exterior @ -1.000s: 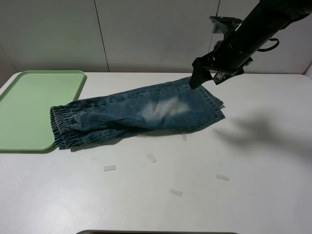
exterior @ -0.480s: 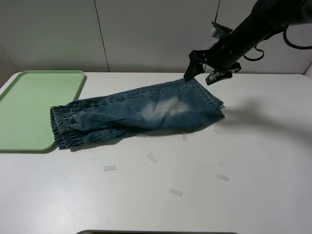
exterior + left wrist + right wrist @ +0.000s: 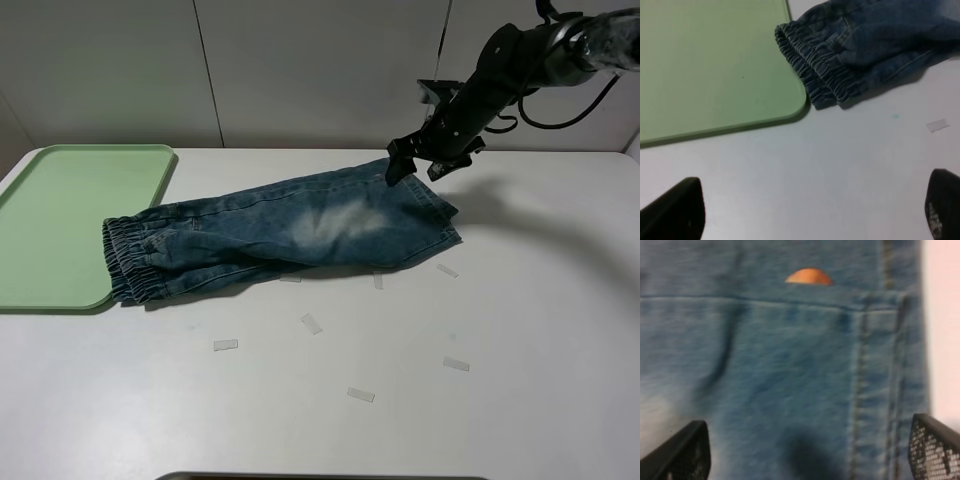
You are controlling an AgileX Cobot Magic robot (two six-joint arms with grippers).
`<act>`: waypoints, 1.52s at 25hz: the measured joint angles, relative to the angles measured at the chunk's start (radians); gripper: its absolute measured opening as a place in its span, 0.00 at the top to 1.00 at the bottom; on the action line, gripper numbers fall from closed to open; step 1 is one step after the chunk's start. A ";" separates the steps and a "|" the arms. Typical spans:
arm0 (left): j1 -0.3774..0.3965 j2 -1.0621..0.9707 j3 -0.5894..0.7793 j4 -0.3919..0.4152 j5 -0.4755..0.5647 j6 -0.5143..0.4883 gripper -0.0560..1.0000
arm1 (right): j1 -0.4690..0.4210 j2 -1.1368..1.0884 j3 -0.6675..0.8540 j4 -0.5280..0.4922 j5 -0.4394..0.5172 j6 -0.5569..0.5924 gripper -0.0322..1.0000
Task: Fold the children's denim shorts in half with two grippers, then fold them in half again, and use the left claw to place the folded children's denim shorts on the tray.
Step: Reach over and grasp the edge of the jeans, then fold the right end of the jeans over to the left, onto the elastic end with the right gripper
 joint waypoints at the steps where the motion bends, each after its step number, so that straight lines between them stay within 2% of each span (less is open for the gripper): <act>1: 0.000 0.000 0.000 0.000 0.000 0.000 0.12 | -0.007 0.009 -0.001 -0.004 -0.007 0.000 0.39; 12: 0.000 0.000 0.000 0.000 0.000 0.000 0.12 | -0.051 0.068 -0.013 -0.002 0.032 0.000 0.39; 17: 0.000 0.000 0.000 0.000 0.000 0.000 0.12 | -0.047 0.071 -0.016 0.043 0.057 0.000 0.41; 19: 0.000 0.000 0.000 0.000 0.000 0.000 0.12 | -0.039 0.072 -0.016 0.066 0.076 0.000 0.49; 25: 0.000 0.000 0.000 0.000 0.000 0.000 0.12 | -0.002 0.082 -0.016 0.069 0.095 0.000 0.89; 27: 0.000 0.000 0.000 0.000 0.000 0.000 0.12 | 0.007 0.082 -0.016 0.034 0.095 0.022 0.95; 29: 0.002 0.000 0.000 0.000 0.000 0.000 0.12 | 0.010 0.081 -0.016 -0.022 0.095 0.081 0.96; 34: 0.003 0.000 0.000 0.000 0.000 0.000 0.12 | 0.009 0.047 -0.014 -0.301 0.127 0.311 0.97; 38: 0.003 0.000 0.000 0.000 0.000 0.000 0.12 | -0.021 -0.019 0.022 -0.468 0.134 0.471 0.97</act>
